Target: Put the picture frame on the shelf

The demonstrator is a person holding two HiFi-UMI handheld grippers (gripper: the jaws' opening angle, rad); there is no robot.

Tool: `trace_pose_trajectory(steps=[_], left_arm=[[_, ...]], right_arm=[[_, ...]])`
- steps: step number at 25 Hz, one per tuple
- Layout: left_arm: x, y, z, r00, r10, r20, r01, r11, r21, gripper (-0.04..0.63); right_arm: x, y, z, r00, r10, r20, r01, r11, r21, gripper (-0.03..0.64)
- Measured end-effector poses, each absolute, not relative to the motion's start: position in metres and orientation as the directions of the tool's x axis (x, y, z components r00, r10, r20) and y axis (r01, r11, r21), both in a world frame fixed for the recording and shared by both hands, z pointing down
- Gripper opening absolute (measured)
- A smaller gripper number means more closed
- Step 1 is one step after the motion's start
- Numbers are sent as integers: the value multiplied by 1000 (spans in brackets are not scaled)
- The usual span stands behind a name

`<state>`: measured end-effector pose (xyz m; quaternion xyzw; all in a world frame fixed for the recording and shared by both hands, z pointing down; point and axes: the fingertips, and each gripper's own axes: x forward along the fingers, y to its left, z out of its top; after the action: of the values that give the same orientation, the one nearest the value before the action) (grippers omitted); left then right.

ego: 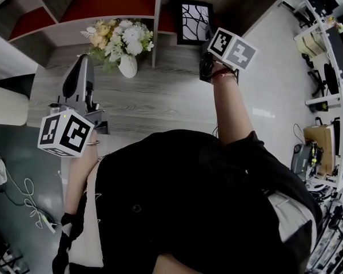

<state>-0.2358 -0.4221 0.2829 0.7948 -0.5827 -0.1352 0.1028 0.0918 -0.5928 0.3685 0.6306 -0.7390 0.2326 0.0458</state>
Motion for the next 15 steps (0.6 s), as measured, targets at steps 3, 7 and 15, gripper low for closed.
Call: trace_pose_trajectory(steps=[3, 7, 15], left_arm=[[-235, -422, 284, 290, -952, -95, -895, -305, 326, 11], [-235, -422, 287, 293, -952, -89, -894, -305, 328, 11], [-237, -421, 289, 291, -953, -83, -896, -302, 327, 11]], right_arm=[[97, -592, 369, -185, -913, 364, -954, 78, -290, 77], [103, -592, 370, -162, -917, 364, -953, 50, -299, 77], [109, -592, 374, -136, -921, 364, -946, 13, -322, 77]])
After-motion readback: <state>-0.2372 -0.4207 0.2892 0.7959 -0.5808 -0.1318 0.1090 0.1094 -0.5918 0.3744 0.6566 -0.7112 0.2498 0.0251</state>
